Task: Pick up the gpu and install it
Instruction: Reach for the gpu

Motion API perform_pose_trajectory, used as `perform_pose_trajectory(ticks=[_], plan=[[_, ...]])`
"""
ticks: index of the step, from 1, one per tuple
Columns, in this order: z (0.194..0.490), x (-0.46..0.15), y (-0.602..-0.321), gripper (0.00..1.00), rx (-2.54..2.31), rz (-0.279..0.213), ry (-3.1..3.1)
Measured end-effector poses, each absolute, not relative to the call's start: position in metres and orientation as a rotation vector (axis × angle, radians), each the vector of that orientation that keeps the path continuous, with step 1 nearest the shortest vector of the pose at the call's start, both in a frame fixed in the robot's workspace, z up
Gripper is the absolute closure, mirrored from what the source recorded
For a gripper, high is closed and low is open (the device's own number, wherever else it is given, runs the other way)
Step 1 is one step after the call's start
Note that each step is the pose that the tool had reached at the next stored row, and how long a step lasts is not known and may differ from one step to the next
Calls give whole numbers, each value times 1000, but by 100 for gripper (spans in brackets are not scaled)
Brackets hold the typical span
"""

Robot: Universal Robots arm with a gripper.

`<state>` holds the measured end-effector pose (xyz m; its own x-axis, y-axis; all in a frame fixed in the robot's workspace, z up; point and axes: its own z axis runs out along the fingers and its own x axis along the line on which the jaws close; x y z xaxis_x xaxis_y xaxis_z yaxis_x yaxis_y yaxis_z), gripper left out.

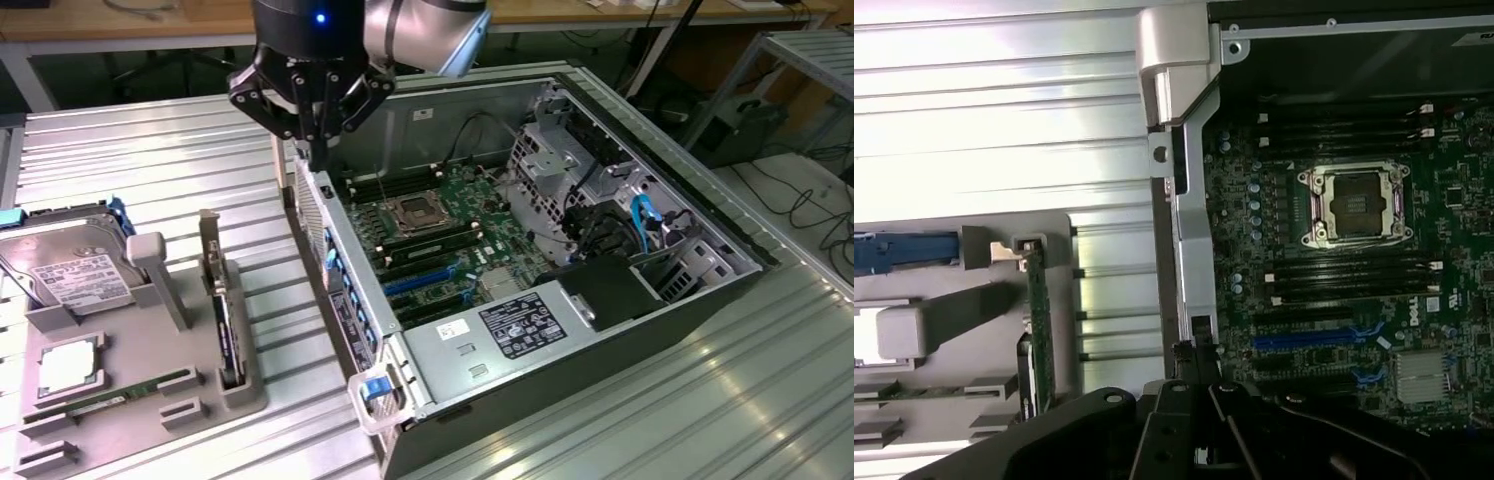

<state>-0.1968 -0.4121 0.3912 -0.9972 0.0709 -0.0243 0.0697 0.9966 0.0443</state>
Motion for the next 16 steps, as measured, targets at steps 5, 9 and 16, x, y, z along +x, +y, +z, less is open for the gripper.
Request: perform_pose_trajectory(ticks=[5, 9, 16], plan=[[391, -206, -419, 89, 104, 68, 3113], [391, -217, -424, 89, 101, 68, 3114], [391, -232, -430, 89, 96, 68, 3114]])
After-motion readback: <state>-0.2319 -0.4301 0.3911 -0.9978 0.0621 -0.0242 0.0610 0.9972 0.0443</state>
